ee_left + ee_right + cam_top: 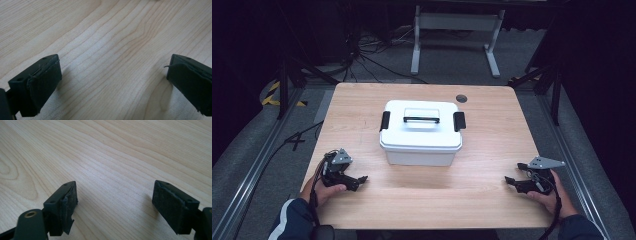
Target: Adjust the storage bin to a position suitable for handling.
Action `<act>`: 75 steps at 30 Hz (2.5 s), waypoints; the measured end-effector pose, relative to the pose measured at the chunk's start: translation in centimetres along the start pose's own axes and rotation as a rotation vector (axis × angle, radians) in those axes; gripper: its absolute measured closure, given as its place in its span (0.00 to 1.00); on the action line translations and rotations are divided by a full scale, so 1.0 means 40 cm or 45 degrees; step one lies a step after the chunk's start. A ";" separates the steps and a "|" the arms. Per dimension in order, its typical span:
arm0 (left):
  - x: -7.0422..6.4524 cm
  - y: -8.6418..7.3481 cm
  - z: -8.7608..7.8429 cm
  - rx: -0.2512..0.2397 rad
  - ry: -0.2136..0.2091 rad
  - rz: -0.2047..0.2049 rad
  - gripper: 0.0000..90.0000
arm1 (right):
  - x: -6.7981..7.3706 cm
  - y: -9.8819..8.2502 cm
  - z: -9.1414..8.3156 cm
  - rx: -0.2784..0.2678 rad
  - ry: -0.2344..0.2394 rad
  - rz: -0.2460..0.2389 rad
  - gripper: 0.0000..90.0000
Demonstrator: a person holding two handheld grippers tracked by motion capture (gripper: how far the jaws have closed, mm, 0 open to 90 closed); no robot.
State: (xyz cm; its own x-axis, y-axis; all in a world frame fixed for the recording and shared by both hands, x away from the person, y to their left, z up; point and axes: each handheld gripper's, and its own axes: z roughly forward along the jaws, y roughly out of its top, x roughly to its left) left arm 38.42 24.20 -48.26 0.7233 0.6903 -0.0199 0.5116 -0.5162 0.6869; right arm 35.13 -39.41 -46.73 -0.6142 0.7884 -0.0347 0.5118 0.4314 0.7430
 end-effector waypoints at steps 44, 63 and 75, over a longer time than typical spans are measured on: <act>0.001 0.000 0.000 -0.006 0.012 0.000 0.00 | 0.024 0.064 -0.038 0.039 0.051 -0.083 0.25; 0.001 0.000 -0.001 -0.005 0.014 0.003 0.00 | 0.042 0.179 -0.086 0.019 0.076 -0.226 0.31; 0.000 0.000 0.000 -0.005 0.014 0.001 0.00 | 0.050 0.276 -0.097 0.013 0.089 -0.302 0.34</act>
State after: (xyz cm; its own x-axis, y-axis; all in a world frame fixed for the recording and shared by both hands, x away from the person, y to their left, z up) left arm 38.41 24.22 -48.26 0.7185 0.6954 -0.0111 0.5090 -0.5149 0.6898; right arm 37.23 -34.74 -36.00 -0.7578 0.6324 -0.1607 0.3542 0.6055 0.7127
